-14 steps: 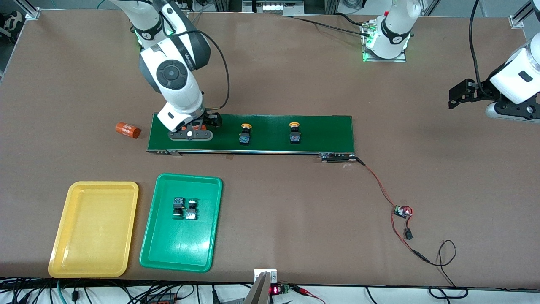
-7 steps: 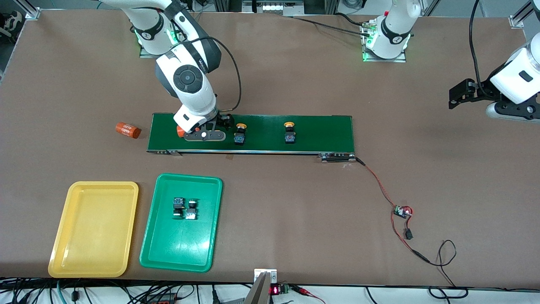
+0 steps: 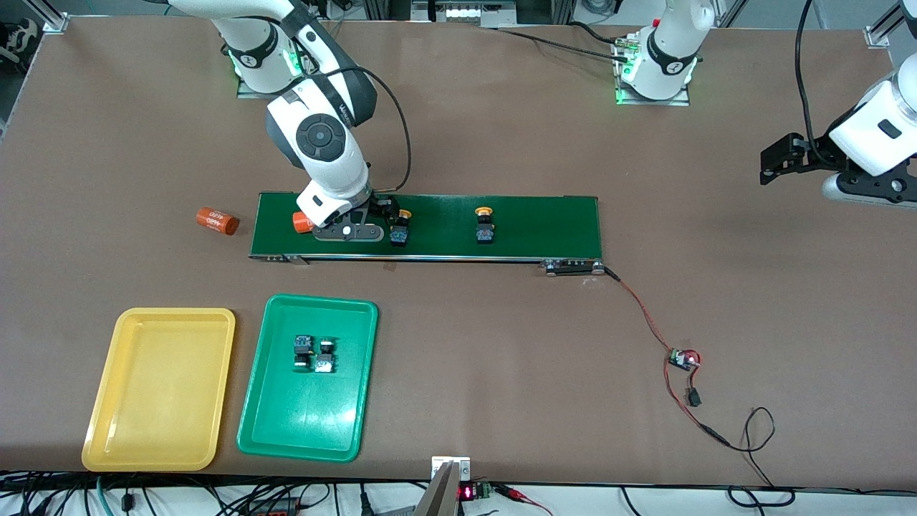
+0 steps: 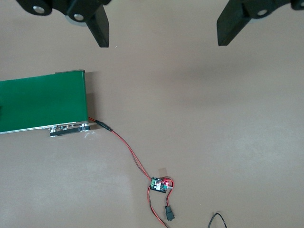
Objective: Sort buttons by color to trays
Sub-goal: 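Reach the right gripper to the belt and grasp an orange-capped button, then carry the orange-capped button over the yellow tray with the right gripper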
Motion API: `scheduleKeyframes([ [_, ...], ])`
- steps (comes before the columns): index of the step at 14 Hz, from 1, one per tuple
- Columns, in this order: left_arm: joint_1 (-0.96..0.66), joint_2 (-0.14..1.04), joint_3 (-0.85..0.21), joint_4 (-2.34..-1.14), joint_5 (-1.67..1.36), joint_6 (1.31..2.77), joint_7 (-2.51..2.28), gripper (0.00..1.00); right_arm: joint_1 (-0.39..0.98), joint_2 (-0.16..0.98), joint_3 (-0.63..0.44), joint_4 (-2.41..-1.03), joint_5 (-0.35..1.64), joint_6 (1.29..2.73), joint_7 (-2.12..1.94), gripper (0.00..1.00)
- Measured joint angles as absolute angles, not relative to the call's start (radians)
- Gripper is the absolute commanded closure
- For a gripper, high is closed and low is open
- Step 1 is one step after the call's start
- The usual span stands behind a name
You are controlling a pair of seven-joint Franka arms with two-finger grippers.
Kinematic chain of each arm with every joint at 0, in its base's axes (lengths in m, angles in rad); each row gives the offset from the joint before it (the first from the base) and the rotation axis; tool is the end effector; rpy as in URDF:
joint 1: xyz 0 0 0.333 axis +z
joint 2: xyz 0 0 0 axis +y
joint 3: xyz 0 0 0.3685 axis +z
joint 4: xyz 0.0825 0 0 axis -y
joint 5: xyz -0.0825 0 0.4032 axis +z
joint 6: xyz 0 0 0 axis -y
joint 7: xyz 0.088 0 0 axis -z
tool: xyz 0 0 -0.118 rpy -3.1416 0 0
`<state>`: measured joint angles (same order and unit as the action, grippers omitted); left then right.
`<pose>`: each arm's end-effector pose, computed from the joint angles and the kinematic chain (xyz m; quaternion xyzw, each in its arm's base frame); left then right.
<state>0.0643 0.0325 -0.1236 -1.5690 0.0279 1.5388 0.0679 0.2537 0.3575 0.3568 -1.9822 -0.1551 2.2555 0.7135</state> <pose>0.5796 -0.0297 0.6456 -0.9974 0.0635 0.0313 0.0118 0.5271 0.3485 0.3162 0.9996 -0.0092 -0.0242 0.0151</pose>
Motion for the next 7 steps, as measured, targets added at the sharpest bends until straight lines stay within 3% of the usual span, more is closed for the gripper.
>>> scheduleKeyframes([
  [7, 0.064, 0.032, -0.128, -1.569, 0.028, 1.539, 0.068, 0.00, 0.265, 0.400, 0.357, -1.979, -0.155, 2.289, 0.749, 0.00],
])
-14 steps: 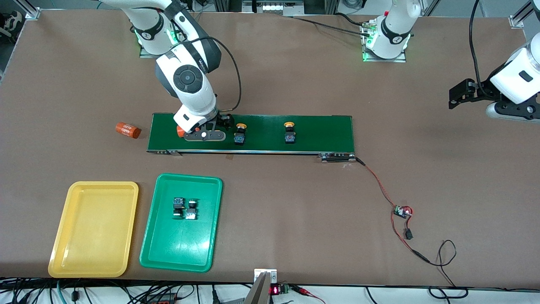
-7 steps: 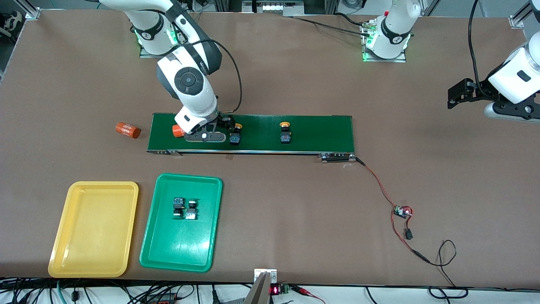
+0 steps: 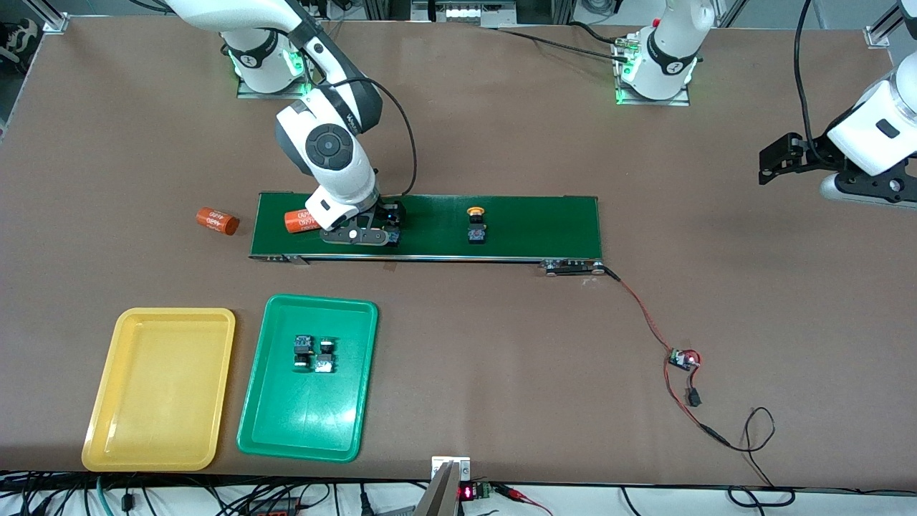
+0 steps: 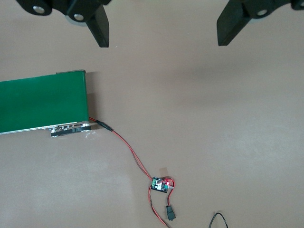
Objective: Sort buttons by color to trays
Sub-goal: 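Carry the orange-capped button over the yellow tray with the right gripper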
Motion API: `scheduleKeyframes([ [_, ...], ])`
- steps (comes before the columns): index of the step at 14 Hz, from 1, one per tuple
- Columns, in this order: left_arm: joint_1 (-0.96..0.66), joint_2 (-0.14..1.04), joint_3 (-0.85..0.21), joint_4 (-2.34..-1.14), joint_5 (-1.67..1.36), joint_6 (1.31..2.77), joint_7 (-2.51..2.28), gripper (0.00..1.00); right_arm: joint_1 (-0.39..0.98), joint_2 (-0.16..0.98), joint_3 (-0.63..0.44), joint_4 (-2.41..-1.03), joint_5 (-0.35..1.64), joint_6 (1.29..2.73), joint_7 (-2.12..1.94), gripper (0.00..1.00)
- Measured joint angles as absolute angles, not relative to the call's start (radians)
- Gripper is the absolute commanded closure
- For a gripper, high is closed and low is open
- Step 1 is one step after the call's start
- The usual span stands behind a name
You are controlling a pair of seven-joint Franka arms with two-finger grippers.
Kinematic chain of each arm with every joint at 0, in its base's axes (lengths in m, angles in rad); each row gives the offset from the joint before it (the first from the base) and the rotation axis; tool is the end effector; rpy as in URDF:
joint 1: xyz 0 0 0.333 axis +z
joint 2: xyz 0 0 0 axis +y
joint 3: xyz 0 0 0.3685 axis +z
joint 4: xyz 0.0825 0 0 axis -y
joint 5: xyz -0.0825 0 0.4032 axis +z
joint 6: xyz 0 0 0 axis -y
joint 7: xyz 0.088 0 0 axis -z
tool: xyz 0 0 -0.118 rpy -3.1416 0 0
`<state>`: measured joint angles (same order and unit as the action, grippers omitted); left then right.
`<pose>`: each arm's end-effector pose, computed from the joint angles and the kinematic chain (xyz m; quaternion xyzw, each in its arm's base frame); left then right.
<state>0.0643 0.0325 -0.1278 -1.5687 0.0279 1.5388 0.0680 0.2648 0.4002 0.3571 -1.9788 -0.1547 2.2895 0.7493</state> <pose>0.5795 -0.0321 0.6458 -0.9973 0.0657 0.0311 0.0118 0.5263 0.3573 0.2948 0.9993 -0.0218 -0.0304 0.0092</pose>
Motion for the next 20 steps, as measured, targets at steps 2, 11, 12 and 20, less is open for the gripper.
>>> scheduleKeyframes([
  [2, 0.064, 0.032, -0.129, -1.569, 0.028, 1.539, 0.068, 0.00, 0.265, 0.400, 0.357, -1.977, -0.155, 2.290, 0.749, 0.00],
  [11, 0.064, 0.033, -0.130, -1.568, 0.028, 1.539, 0.068, 0.00, 0.265, 0.439, 0.357, -1.977, -0.161, 2.342, 0.748, 0.38],
  [12, 0.064, 0.033, -0.130, -1.567, 0.028, 1.539, 0.068, 0.00, 0.265, 0.441, 0.357, -1.977, -0.161, 2.344, 0.745, 0.51],
  [20, 0.065, 0.033, -0.130, -1.560, 0.028, 1.539, 0.068, 0.00, 0.264, 0.444, 0.346, -1.954, -0.184, 2.347, 0.743, 0.88],
])
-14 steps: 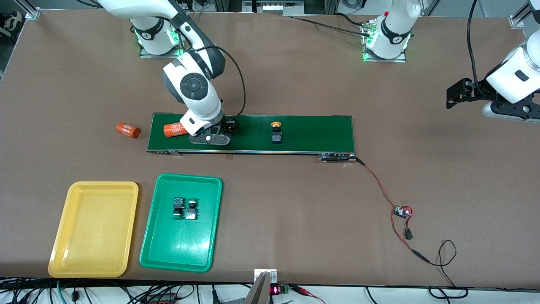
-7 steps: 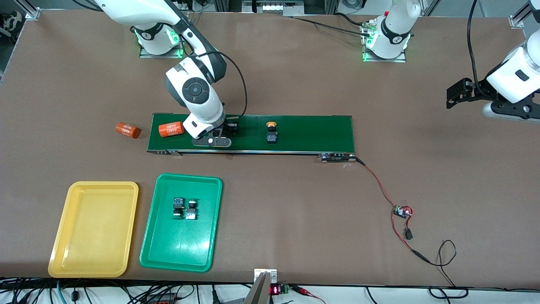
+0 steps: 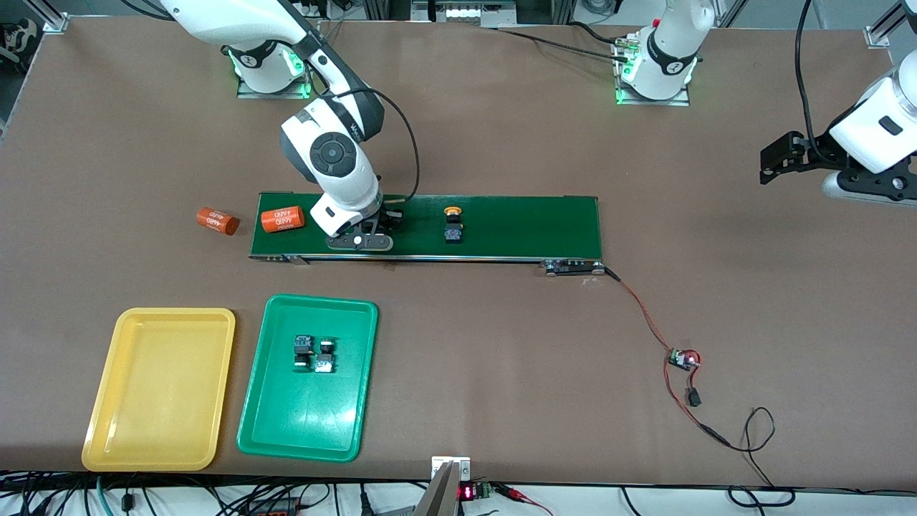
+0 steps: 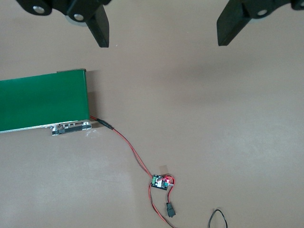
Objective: Sort buttons by color to trays
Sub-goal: 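Carry the orange-capped button over the yellow tray with the right gripper, then lower the orange button into the yellow tray and open the right gripper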
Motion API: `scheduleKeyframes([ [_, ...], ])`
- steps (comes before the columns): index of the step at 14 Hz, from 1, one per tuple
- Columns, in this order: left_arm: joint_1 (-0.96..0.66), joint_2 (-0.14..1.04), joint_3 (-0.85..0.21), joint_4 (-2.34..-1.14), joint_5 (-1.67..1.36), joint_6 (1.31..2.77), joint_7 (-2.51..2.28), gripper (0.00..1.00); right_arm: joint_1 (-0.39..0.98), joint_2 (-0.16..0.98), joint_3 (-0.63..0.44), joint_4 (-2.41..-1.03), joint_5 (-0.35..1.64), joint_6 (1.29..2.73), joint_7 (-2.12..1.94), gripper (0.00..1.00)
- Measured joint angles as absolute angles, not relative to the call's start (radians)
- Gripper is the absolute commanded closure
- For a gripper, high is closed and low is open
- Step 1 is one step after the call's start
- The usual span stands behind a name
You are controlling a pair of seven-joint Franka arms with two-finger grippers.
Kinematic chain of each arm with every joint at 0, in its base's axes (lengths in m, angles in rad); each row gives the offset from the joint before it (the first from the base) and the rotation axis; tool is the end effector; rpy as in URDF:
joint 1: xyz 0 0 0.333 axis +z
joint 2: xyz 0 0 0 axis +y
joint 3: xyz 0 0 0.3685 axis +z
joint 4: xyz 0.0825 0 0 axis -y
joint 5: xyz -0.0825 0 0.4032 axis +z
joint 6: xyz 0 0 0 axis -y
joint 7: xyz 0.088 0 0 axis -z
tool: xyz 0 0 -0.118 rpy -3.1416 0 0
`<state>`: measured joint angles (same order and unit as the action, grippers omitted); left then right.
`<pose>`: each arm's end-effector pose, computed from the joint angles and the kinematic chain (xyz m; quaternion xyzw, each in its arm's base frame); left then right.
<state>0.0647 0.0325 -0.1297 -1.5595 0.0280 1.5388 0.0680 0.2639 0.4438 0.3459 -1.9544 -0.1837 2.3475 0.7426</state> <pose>0.5799 -0.0330 0.6502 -0.9974 0.0664 0.0265 0.0119 0.5423 0.3581 0.2824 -0.9998 0.0160 0.0121 0.0011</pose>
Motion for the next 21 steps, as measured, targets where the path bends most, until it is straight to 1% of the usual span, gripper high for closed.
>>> scheduleKeyframes([
  [4, 0.065, 0.033, -0.130, -1.559, 0.028, 1.539, 0.068, 0.00, 0.238, 0.420, 0.254, -1.819, -0.192, 2.315, 0.636, 0.88],
  [6, 0.065, 0.033, -0.130, -1.559, 0.028, 1.539, 0.068, 0.00, 0.197, 0.420, 0.190, -1.750, -0.192, 2.300, 0.487, 0.88],
  [8, 0.065, 0.033, -0.130, -1.559, 0.028, 1.539, 0.068, 0.00, 0.132, 0.437, 0.155, -1.715, -0.192, 2.300, 0.329, 0.88],
  [13, 0.064, 0.033, -0.131, -1.559, 0.028, 1.539, 0.068, 0.00, 0.025, 0.525, 0.126, -1.644, -0.199, 2.326, 0.104, 0.88],
  [16, 0.064, 0.033, -0.131, -1.559, 0.028, 1.539, 0.068, 0.00, -0.042, 0.592, 0.120, -1.593, -0.290, 2.348, -0.025, 0.88],
  [19, 0.065, 0.033, -0.131, -1.559, 0.028, 1.539, 0.068, 0.00, -0.111, 0.657, 0.116, -1.575, -0.401, 2.380, -0.058, 0.88],
  [21, 0.065, 0.033, -0.131, -1.559, 0.028, 1.539, 0.068, 0.00, -0.146, 0.697, 0.114, -1.569, -0.433, 2.417, -0.058, 0.88],
])
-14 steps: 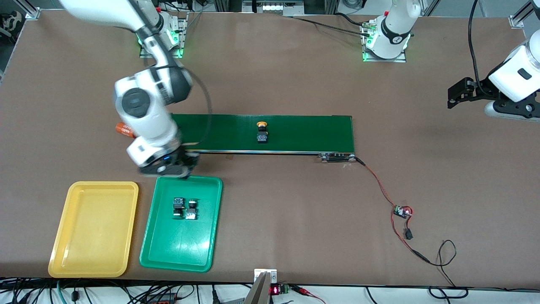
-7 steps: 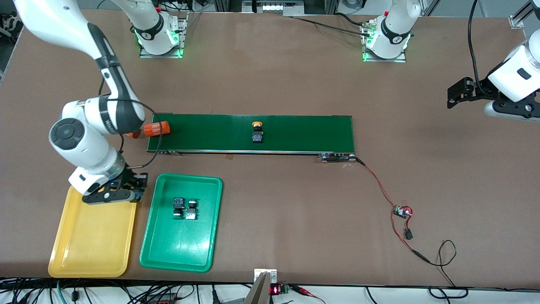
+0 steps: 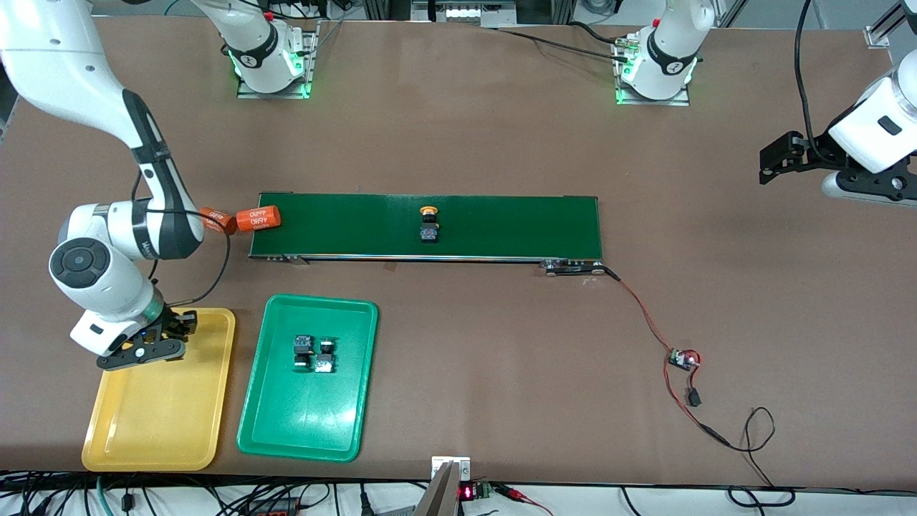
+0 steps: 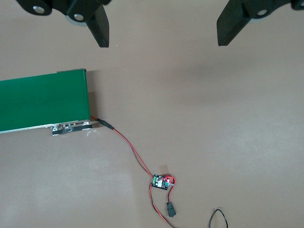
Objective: Sort buttons by color to trays
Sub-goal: 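Lower the orange button into the yellow tray and open the right gripper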
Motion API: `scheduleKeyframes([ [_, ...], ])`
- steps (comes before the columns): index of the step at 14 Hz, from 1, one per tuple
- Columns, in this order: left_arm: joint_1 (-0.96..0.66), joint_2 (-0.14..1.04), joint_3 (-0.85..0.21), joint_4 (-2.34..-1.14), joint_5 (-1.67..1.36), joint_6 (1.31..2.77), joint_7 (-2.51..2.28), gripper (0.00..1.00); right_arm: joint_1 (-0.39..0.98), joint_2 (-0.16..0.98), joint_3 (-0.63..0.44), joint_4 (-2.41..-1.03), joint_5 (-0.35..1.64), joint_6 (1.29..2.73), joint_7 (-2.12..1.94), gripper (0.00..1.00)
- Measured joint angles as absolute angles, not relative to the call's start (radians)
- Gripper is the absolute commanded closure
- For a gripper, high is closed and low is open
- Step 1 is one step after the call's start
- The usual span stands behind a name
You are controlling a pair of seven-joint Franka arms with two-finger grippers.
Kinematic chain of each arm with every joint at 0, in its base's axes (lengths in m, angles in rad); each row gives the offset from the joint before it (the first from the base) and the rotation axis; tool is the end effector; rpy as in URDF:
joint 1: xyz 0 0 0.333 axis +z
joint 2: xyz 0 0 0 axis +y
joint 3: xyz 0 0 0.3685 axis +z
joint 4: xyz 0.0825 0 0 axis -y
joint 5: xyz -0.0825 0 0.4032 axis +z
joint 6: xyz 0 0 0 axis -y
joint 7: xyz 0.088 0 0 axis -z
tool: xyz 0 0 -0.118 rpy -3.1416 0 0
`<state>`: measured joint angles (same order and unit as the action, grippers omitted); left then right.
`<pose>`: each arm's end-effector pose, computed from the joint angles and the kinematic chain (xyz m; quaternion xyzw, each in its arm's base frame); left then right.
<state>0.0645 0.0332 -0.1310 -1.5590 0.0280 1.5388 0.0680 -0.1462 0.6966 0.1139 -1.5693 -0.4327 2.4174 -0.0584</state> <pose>0.5801 -0.0338 0.6501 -0.9973 0.0671 0.0266 0.0118 0.7666 -0.0454 0.2676 0.9788 0.1463 0.0738 0.1231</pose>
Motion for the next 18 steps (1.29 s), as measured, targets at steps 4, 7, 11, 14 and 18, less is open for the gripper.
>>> scheduleKeyframes([
  [4, 0.065, 0.033, -0.131, -1.559, 0.028, 1.539, 0.068, 0.00, -0.211, 0.767, 0.112, -1.560, -0.439, 2.527, -0.066, 0.75],
  [7, 0.065, 0.033, -0.131, -1.559, 0.028, 1.539, 0.068, 0.00, -0.227, 0.785, 0.112, -1.555, -0.439, 2.534, -0.066, 0.08],
  [11, 0.065, 0.033, -0.131, -1.559, 0.028, 1.539, 0.068, 0.00, -0.226, 0.787, 0.116, -1.548, -0.439, 2.535, -0.066, 0.00],
  [14, 0.065, 0.033, -0.131, -1.559, 0.028, 1.539, 0.068, 0.00, -0.208, 0.760, 0.126, -1.554, -0.428, 2.532, -0.043, 0.00],
  [18, 0.065, 0.033, -0.131, -1.559, 0.028, 1.539, 0.068, 0.00, -0.156, 0.610, 0.168, -1.619, -0.395, 2.343, 0.119, 0.00],
])
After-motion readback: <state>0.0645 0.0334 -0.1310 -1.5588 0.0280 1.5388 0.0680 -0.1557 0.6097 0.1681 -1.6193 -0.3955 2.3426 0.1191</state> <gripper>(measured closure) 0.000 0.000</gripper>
